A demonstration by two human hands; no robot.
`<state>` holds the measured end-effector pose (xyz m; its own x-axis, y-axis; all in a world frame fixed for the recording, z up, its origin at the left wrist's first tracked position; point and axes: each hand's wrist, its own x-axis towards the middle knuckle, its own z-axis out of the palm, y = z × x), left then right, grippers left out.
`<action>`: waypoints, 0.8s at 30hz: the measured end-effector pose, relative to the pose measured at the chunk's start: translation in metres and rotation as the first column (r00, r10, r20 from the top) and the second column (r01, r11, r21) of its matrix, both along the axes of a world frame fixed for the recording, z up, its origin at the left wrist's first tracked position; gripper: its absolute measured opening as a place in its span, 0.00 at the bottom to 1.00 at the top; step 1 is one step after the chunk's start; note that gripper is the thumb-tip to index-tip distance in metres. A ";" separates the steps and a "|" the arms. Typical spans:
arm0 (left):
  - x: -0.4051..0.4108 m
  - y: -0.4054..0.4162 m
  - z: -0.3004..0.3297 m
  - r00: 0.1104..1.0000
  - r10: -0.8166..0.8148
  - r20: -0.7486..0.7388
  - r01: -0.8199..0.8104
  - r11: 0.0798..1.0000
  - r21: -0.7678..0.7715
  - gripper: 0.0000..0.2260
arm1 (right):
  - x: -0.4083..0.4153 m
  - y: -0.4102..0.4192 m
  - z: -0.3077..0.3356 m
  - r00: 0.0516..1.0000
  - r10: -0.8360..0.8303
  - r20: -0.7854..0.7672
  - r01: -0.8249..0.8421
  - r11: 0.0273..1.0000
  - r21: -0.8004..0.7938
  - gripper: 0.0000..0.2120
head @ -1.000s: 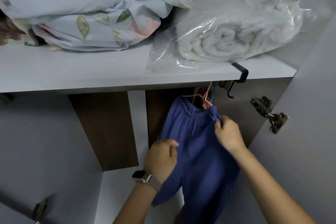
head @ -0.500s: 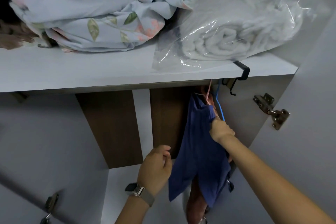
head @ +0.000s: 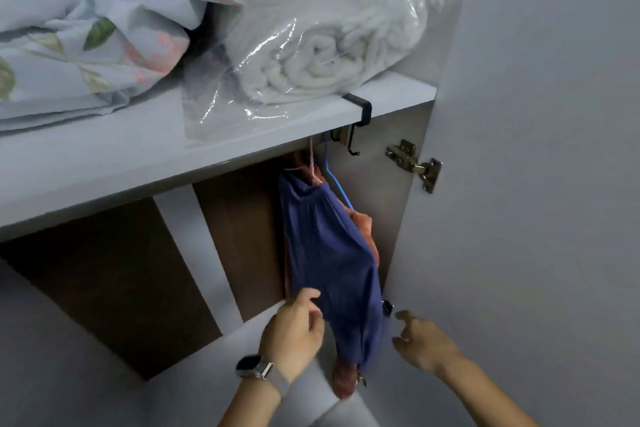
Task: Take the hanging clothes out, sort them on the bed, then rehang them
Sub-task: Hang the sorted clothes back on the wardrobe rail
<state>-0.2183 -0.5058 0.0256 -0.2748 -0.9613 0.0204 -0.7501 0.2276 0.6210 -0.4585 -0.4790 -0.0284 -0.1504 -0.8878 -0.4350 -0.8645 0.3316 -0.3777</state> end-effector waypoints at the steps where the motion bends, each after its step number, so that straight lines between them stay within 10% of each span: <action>1: -0.008 0.000 -0.002 0.998 -0.052 0.023 0.052 0.999 0.011 0.16 | -0.004 0.019 -0.005 0.999 -0.053 0.004 0.053 0.999 0.000 0.25; 6: -0.087 0.035 -0.022 0.902 -0.429 0.045 0.422 0.900 0.110 0.13 | -0.034 0.132 -0.024 0.928 -0.372 0.019 0.372 0.928 -0.001 0.18; 11: -0.187 0.123 -0.020 0.588 -0.805 0.081 0.794 0.593 0.134 0.12 | -0.068 0.280 -0.014 0.721 -0.693 -0.016 0.692 0.720 -0.045 0.15; 24: -0.324 0.379 -0.025 -0.059 -0.960 0.272 0.981 -0.005 0.194 0.23 | -0.035 0.624 -0.023 0.011 -1.000 -0.019 0.999 0.012 -0.039 0.28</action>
